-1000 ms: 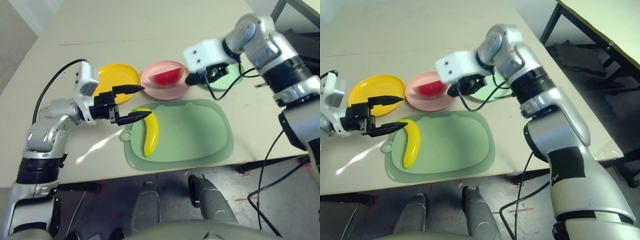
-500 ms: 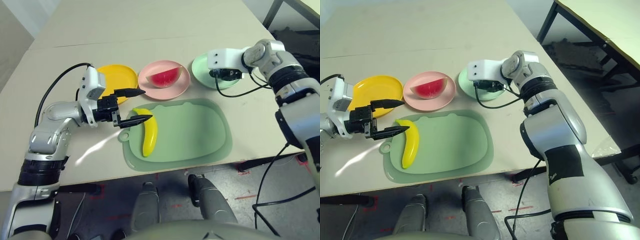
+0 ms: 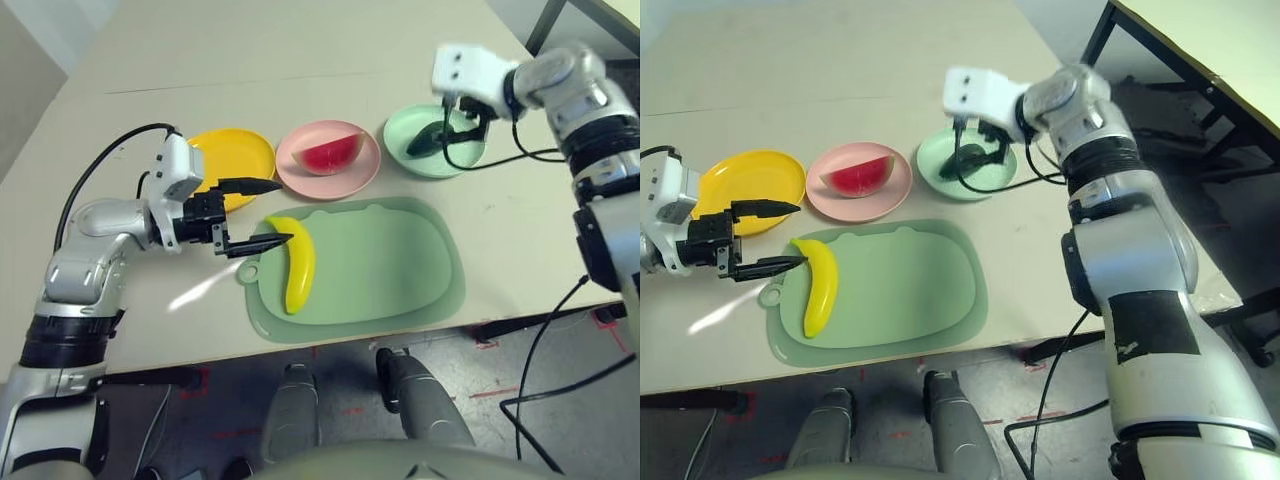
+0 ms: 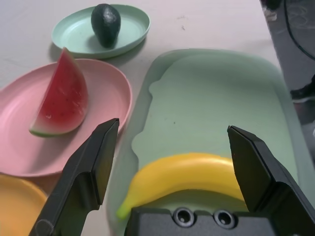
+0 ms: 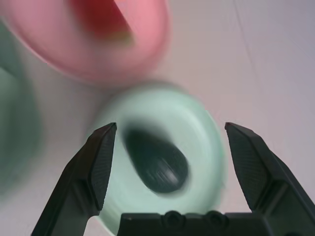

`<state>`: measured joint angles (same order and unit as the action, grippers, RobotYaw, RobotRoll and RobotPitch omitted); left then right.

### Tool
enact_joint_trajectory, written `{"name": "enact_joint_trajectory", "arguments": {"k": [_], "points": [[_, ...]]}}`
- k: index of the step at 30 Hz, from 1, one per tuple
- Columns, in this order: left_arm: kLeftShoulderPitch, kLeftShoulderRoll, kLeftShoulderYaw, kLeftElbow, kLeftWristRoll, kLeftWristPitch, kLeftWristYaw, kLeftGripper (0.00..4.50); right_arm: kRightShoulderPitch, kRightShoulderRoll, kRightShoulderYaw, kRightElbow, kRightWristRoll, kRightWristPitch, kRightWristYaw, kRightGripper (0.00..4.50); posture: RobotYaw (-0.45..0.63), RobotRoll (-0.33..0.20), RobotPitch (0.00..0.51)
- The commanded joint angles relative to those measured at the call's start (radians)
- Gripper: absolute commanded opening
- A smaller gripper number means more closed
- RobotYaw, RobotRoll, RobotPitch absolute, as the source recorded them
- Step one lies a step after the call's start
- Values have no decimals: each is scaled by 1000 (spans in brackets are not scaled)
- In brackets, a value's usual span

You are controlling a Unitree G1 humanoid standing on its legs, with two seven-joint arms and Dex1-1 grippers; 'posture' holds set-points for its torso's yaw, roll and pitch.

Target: Place the fruits into color-matched plates.

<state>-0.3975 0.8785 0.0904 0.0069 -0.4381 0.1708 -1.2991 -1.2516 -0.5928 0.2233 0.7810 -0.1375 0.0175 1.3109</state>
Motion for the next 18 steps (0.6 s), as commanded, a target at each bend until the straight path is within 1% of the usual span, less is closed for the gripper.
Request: {"name": "enact_joint_trajectory", "arguments": {"k": [1, 3, 5, 7, 10, 12, 14, 16, 18], "points": [[16, 40, -30, 42, 58, -65, -57, 4500, 224, -70, -79, -273, 190, 196, 156, 4453, -37, 0, 207], [16, 50, -32, 50, 51, -72, -88, 4500, 378, -92, -144, -438, 316, 340, 179, 4453, -37, 0, 215], [12, 56, -32, 54, 44, -74, -109, 4500, 498, -89, -200, -564, 420, 444, 167, 4453, -37, 0, 215], [6, 60, -27, 52, 27, -64, -132, 4500, 627, -70, -252, -686, 517, 506, 140, 4453, -42, 0, 216], [-5, 65, -24, 51, 12, -57, -162, 4500, 790, -32, -290, -842, 624, 554, 92, 4453, -46, 0, 216], [-21, 68, -33, 60, 20, -75, -186, 4500, 867, -4, -301, -901, 671, 555, 68, 4453, -47, 0, 215], [-42, 70, -46, 78, 39, -113, -213, 4500, 909, 8, -300, -928, 695, 546, 54, 4453, -48, 0, 214], [-82, 72, -76, 110, 78, -191, -257, 4500, 948, 6, -282, -931, 691, 496, 66, 4453, -49, 0, 214], [-153, 69, -126, 163, 131, -307, -301, 4500, 981, 5, -257, -915, 672, 424, 93, 4453, -42, 0, 212]]}}
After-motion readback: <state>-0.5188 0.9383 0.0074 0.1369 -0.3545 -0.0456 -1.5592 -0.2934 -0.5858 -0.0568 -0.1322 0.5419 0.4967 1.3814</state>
